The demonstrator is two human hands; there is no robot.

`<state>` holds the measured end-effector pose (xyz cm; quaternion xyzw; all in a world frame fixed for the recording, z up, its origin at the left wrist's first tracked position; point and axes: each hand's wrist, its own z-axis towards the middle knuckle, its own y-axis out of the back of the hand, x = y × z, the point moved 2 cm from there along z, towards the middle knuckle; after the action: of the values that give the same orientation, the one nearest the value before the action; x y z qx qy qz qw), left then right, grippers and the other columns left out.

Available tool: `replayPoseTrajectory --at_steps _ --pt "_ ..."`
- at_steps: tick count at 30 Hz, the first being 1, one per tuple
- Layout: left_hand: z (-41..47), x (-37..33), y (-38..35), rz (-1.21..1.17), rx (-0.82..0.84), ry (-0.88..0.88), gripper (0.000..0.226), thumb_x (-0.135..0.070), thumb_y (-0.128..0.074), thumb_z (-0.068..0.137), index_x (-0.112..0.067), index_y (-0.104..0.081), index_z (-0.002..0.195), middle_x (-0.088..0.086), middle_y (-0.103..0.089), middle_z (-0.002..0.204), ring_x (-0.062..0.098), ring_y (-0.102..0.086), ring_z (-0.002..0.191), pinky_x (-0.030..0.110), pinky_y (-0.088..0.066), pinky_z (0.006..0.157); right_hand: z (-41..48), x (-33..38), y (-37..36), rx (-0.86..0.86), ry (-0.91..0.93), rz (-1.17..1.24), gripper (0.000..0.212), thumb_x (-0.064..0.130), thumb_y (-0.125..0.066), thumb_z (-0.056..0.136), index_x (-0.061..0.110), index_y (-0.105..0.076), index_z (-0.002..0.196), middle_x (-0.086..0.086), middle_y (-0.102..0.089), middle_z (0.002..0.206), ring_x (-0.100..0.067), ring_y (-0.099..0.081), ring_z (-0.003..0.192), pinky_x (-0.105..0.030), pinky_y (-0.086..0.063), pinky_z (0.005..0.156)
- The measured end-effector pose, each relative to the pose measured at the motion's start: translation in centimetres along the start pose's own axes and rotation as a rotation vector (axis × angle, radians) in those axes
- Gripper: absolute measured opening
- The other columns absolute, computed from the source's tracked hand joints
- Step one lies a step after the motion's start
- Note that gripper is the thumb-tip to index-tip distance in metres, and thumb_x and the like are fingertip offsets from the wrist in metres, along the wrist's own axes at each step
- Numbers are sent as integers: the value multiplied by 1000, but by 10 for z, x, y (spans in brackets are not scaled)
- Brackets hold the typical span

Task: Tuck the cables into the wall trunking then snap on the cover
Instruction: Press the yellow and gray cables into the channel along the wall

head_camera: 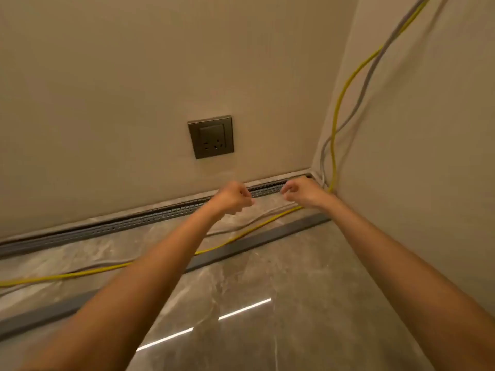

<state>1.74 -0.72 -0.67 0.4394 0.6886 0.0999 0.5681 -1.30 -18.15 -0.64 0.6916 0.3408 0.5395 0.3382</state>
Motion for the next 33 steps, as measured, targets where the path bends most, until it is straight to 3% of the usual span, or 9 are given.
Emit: replayPoseTrajectory --at_steps 4,6,9,14,17,20,23,27,33 --pt "27 4 -31 260 48 -6 42 -26 -63 87 -5 -55 122 16 -59 124 30 -55 113 35 -46 92 14 -22 -15 76 -28 -149 35 12 -59 90 9 -59 125 -17 -59 130 -29 -54 123 -31 -43 99" --pt "39 10 -48 381 94 -37 46 -26 -64 86 -5 -51 124 17 -53 131 32 -51 120 35 -43 98 24 -35 -23 127 -19 -269 42 11 -60 89 10 -53 130 -17 -52 138 -30 -46 129 -33 -39 106" --pt "51 19 -59 577 116 -109 33 -23 -62 85 -3 -57 110 19 -47 127 35 -45 119 39 -42 100 35 -49 -27 154 35 -526 38 15 -59 88 12 -53 125 -15 -48 136 -31 -42 129 -40 -34 109" --pt "59 27 -52 535 176 -161 19 -13 -43 95 -1 -47 109 26 -54 119 38 -54 108 42 -44 90 55 -66 -23 285 94 -716 34 26 -48 95 8 -52 123 -16 -47 136 -33 -41 129 -47 -29 110" --pt "65 35 -36 379 132 -142 3 -10 -39 96 -11 -39 94 26 -60 109 38 -58 96 45 -47 81 63 -71 -7 353 116 -565 29 35 -48 96 9 -59 104 -17 -59 110 -29 -55 106 -36 -41 88" --pt "71 40 -10 238 1 -155 20 -21 -47 96 -14 -48 77 13 -58 79 21 -50 73 31 -36 62 70 -71 11 355 104 -424 33 38 -43 98 9 -56 89 -13 -56 93 -22 -53 87 -27 -34 73" --pt "74 33 16 211 -90 -191 31 -23 -51 95 -7 -59 69 9 -51 63 18 -44 57 28 -32 58 74 -65 20 273 173 -691 36 38 -30 102 14 -56 95 -19 -64 114 -31 -58 106 -31 -36 82" --pt "79 27 34 399 -256 -274 28 -27 -52 94 -1 -62 92 21 -64 79 32 -58 75 35 -38 63 83 -62 23 7 258 -1040 40 37 -25 103 14 -53 119 -13 -65 123 -29 -58 116 -37 -37 100" --pt "83 45 14 553 -157 -295 29 -28 -40 98 -6 -57 105 24 -63 104 39 -60 98 39 -46 81 96 -70 31 -40 331 -1211 42 37 -27 103 6 -51 118 -17 -64 121 -30 -55 116 -37 -35 100"
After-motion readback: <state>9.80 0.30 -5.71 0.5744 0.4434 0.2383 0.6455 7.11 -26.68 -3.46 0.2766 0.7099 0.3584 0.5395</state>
